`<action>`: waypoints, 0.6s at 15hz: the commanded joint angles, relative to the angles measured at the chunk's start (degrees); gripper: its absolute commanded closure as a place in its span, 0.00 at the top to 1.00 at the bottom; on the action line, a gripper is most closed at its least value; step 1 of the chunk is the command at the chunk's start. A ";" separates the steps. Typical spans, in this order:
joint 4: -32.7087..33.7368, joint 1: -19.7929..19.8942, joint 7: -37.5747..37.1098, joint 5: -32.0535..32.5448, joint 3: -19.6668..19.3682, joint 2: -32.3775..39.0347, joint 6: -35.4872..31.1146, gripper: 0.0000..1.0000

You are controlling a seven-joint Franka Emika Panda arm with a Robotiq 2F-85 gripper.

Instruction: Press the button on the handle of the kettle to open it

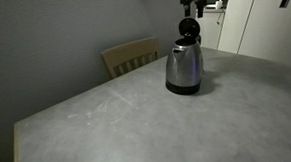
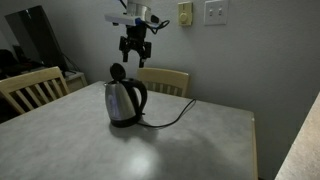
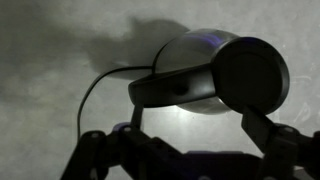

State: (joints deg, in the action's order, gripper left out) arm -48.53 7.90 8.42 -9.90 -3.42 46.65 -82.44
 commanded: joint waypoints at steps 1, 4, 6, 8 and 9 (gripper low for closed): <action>-1.37 0.80 3.10 -0.50 0.52 -0.71 -0.26 1.00; -1.74 1.07 5.39 -0.93 0.74 -0.91 -0.09 1.00; -0.18 0.21 3.96 -0.25 0.08 0.10 0.00 1.00; -0.19 0.31 4.73 -0.28 0.08 0.10 0.00 1.00; -0.19 0.33 4.81 -0.29 0.08 0.10 0.00 1.00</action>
State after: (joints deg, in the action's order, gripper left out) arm -48.72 8.22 13.24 -10.20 -3.34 46.75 -82.44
